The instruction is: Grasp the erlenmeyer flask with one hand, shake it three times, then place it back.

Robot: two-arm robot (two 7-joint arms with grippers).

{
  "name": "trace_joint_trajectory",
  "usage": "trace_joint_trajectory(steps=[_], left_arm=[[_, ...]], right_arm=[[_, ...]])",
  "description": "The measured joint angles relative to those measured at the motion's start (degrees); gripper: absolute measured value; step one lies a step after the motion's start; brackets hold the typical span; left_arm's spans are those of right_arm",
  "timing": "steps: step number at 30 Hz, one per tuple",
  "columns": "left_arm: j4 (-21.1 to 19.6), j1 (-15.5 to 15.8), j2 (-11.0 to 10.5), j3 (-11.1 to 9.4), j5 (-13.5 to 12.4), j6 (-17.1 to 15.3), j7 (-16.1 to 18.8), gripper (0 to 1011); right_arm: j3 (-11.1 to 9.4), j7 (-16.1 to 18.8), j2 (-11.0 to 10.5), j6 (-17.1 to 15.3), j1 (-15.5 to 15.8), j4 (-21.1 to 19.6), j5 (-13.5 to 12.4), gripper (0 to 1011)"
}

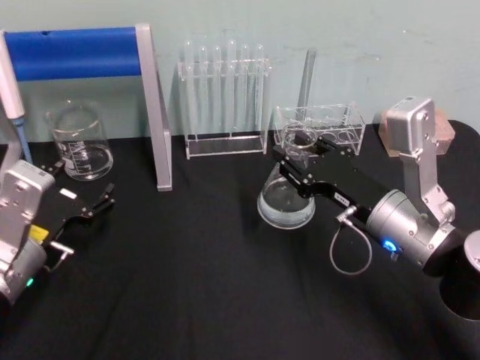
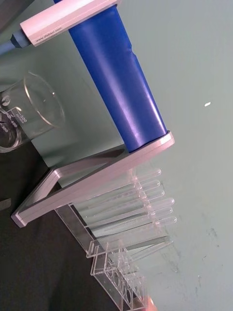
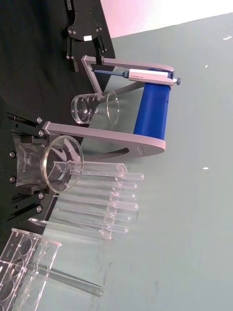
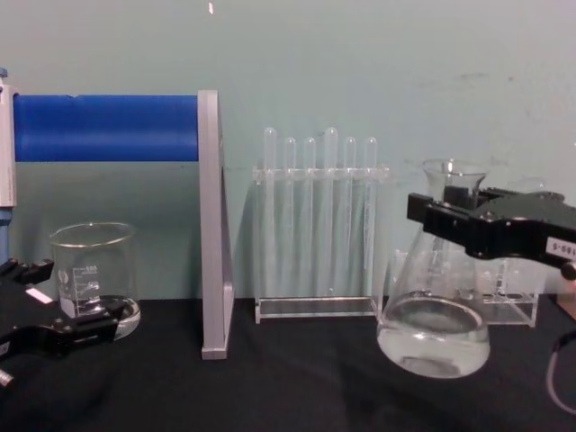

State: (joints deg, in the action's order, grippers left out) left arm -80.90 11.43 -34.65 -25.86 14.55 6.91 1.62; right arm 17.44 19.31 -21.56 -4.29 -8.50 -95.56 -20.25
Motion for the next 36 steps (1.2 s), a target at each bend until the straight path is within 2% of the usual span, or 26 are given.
trace_joint_trajectory(steps=[19, 27, 36], left_arm=[[0.0, 0.0, 0.0, 0.0, 0.0, 0.0, 0.0, 1001], [0.0, 0.0, 0.0, 0.0, 0.0, 0.0, 0.0, 1001], [0.0, 0.0, 0.0, 0.0, 0.0, 0.0, 0.0, 1001]], right_arm=[[0.2, -0.8, 0.3, -0.7, -0.1, 0.4, 0.3, 450], [1.8, -1.5, 1.3, -0.9, 0.2, 0.5, 2.0, 450], [4.4, -1.9, 2.9, -1.5, 1.8, -1.8, 3.9, 450]])
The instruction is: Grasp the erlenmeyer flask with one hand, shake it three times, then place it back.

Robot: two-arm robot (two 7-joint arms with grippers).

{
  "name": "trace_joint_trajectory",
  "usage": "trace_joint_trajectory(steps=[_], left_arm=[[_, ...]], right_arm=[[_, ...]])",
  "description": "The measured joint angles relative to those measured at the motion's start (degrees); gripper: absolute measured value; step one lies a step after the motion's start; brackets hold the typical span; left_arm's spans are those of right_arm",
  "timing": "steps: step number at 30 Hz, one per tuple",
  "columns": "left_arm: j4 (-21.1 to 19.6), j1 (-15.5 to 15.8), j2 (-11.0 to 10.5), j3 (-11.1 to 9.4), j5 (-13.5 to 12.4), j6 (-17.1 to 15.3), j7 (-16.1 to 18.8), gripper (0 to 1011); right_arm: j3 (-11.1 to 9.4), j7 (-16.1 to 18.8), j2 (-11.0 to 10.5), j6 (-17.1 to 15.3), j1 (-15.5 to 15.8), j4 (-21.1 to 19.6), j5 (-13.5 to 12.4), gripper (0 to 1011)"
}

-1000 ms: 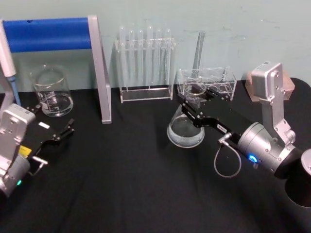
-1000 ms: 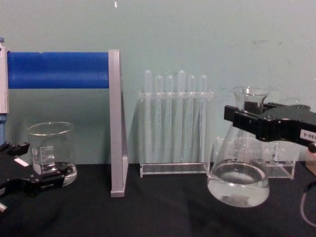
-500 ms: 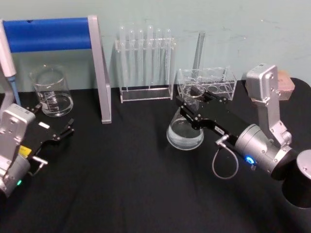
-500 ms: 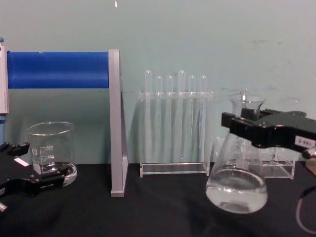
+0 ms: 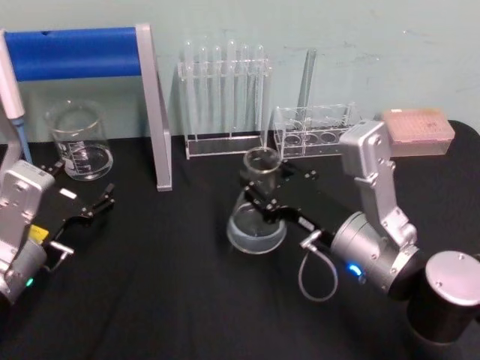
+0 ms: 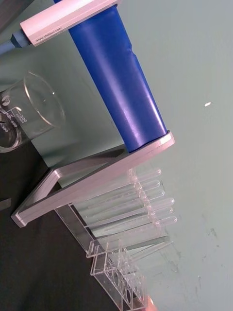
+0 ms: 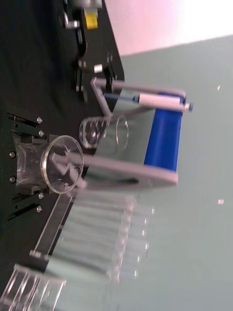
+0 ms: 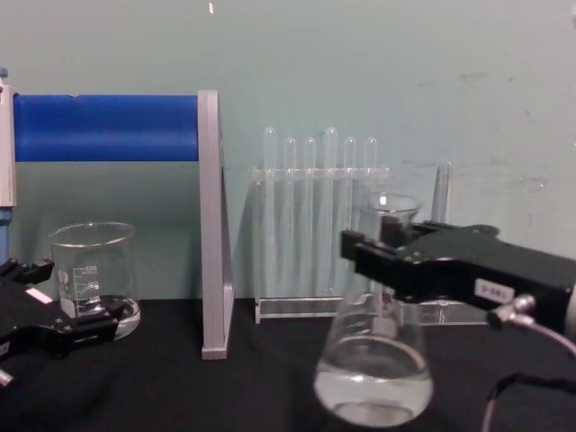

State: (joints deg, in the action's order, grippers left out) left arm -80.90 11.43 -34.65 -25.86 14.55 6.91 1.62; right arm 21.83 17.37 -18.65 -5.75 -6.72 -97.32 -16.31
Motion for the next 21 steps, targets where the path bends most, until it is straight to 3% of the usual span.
trace_joint_trajectory(steps=[11, 21], left_arm=[[0.0, 0.0, 0.0, 0.0, 0.0, 0.0, 0.0, 1000], [0.0, 0.0, 0.0, 0.0, 0.0, 0.0, 0.0, 1000]], right_arm=[[3.8, 4.0, -0.8, 0.1, 2.0, -3.7, 0.3, 450], [5.1, 5.3, -1.8, 0.8, 2.4, -4.6, 0.2, 450]])
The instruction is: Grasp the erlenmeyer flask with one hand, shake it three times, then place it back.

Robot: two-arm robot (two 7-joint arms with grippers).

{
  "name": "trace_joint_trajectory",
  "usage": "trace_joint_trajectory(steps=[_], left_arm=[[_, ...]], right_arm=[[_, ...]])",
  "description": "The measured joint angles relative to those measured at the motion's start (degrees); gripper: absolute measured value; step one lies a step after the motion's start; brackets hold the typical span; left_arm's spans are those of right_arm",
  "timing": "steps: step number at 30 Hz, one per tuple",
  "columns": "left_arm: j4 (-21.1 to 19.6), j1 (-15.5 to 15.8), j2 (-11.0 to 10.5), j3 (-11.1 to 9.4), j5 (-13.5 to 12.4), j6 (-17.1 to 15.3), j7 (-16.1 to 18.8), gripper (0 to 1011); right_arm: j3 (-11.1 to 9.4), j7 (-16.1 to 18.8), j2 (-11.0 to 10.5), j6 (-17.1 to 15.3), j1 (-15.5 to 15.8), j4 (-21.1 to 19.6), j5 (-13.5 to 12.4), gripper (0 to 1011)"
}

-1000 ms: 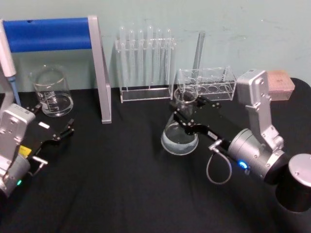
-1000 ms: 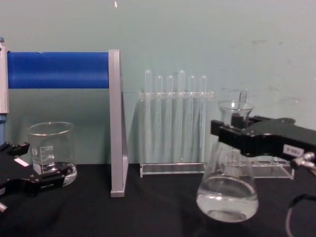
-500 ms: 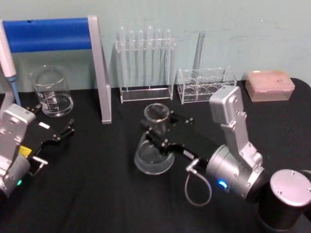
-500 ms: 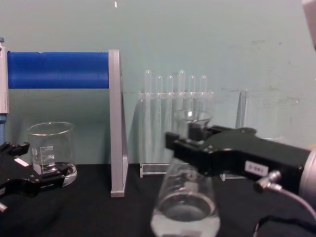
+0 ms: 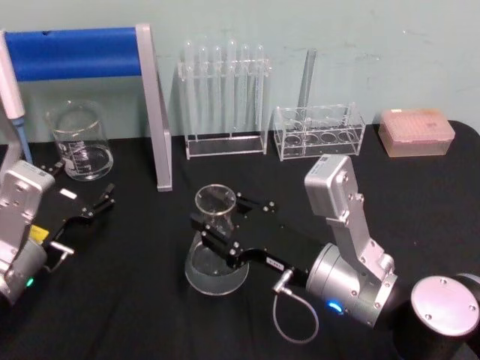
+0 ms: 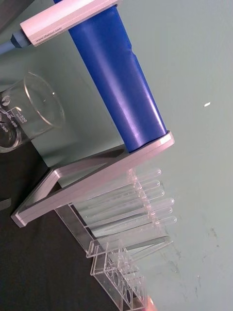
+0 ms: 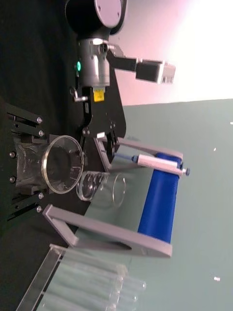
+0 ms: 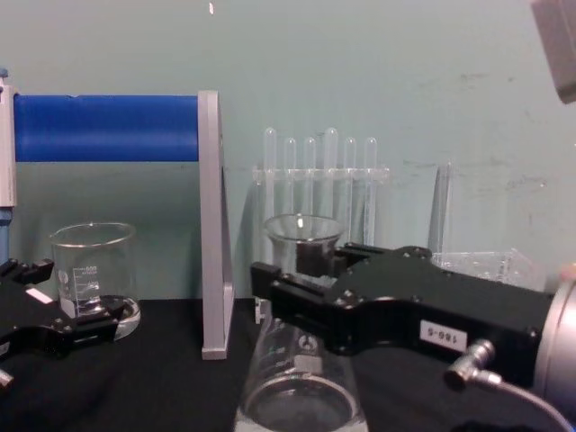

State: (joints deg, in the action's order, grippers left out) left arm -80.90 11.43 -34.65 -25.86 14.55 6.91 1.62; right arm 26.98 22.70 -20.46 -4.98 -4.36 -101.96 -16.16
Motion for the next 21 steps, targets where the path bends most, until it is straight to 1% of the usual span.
trace_joint_trajectory(steps=[4, 6, 7, 10, 13, 14, 15, 17, 18, 20, 21], left_arm=[[0.0, 0.0, 0.0, 0.0, 0.0, 0.0, 0.0, 1001], [0.0, 0.0, 0.0, 0.0, 0.0, 0.0, 0.0, 1001], [0.0, 0.0, 0.0, 0.0, 0.0, 0.0, 0.0, 1001], [0.0, 0.0, 0.0, 0.0, 0.0, 0.0, 0.0, 1001], [0.0, 0.0, 0.0, 0.0, 0.0, 0.0, 0.0, 1001], [0.0, 0.0, 0.0, 0.0, 0.0, 0.0, 0.0, 1001], [0.0, 0.0, 0.0, 0.0, 0.0, 0.0, 0.0, 1001], [0.0, 0.0, 0.0, 0.0, 0.0, 0.0, 0.0, 1001], [0.0, 0.0, 0.0, 0.0, 0.0, 0.0, 0.0, 1000], [0.0, 0.0, 0.0, 0.0, 0.0, 0.0, 0.0, 1001], [0.0, 0.0, 0.0, 0.0, 0.0, 0.0, 0.0, 1001]], right_arm=[[-0.8, -1.2, 0.4, 0.1, -0.4, 0.7, -0.1, 450], [-1.6, -2.3, 0.7, 0.1, -0.7, 1.5, -0.1, 450], [-2.3, -3.2, 1.1, 0.1, -0.9, 2.1, 0.0, 450], [-3.5, -4.5, 1.6, 0.1, -1.4, 2.9, 0.0, 450], [-5.6, -6.6, 2.5, 0.0, -2.1, 4.4, 0.1, 450], [-5.6, -6.6, 2.5, 0.0, -2.1, 4.4, 0.1, 450], [-6.6, -7.5, 2.8, 0.0, -2.4, 5.1, 0.2, 450], [-7.5, -8.3, 3.2, 0.0, -2.7, 5.7, 0.5, 450], [-8.4, -9.1, 3.5, 0.0, -3.0, 6.4, 0.7, 450], [-9.3, -9.7, 3.7, 0.0, -3.3, 6.9, 0.8, 450], [-10.1, -10.2, 3.9, 0.0, -3.5, 7.3, 1.0, 450]])
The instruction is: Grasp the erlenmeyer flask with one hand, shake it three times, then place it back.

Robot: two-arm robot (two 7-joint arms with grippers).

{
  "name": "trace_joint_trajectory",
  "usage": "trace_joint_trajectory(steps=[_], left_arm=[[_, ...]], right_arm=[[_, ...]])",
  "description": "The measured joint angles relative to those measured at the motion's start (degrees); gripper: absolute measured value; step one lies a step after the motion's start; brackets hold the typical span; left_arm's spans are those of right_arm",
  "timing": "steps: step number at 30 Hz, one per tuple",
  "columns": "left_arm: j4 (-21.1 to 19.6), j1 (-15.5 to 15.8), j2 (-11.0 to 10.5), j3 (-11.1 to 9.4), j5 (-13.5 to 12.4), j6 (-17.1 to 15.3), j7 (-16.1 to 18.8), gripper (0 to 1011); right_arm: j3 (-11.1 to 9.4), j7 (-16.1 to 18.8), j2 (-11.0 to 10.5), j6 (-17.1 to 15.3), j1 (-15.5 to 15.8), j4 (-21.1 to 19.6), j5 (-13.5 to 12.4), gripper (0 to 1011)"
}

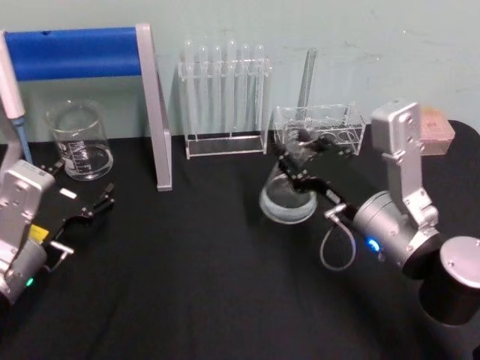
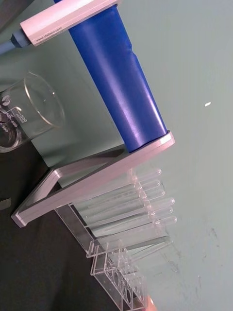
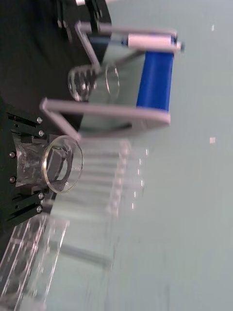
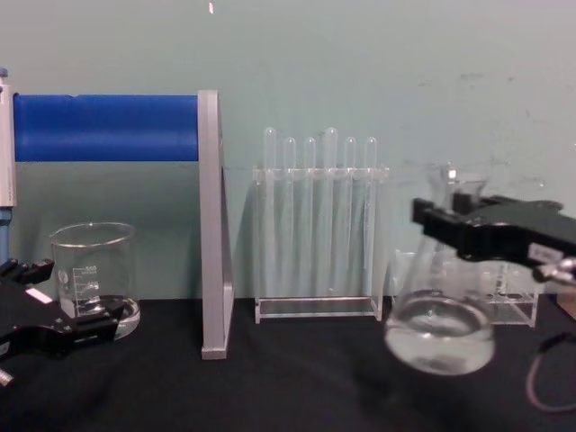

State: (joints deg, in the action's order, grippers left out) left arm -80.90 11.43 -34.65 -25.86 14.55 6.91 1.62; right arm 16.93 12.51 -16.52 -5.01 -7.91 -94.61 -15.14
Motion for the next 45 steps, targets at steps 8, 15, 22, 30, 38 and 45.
trace_joint_trajectory(steps=[8, 15, 22, 30, 38, 45], left_arm=[[0.0, 0.0, 0.0, 0.0, 0.0, 0.0, 0.0, 1001], [0.0, 0.0, 0.0, 0.0, 0.0, 0.0, 0.0, 1001], [0.0, 0.0, 0.0, 0.0, 0.0, 0.0, 0.0, 1001], [0.0, 0.0, 0.0, 0.0, 0.0, 0.0, 0.0, 1001], [0.0, 0.0, 0.0, 0.0, 0.0, 0.0, 0.0, 1001], [0.0, 0.0, 0.0, 0.0, 0.0, 0.0, 0.0, 1001]], right_arm=[[-4.5, -2.0, 0.5, -0.2, -0.7, 2.0, 0.6, 450], [-7.2, -2.8, 0.8, -0.3, -0.9, 3.0, 1.4, 450], [-7.9, -2.7, 1.5, -0.5, -0.9, 3.3, 2.5, 450], [-5.9, -1.3, 2.6, -0.9, -0.6, 2.4, 3.5, 450], [-2.0, 0.9, 3.5, -1.2, -0.1, 0.7, 4.6, 450], [0.8, 2.4, 3.7, -1.5, 0.6, -0.7, 5.0, 450]])
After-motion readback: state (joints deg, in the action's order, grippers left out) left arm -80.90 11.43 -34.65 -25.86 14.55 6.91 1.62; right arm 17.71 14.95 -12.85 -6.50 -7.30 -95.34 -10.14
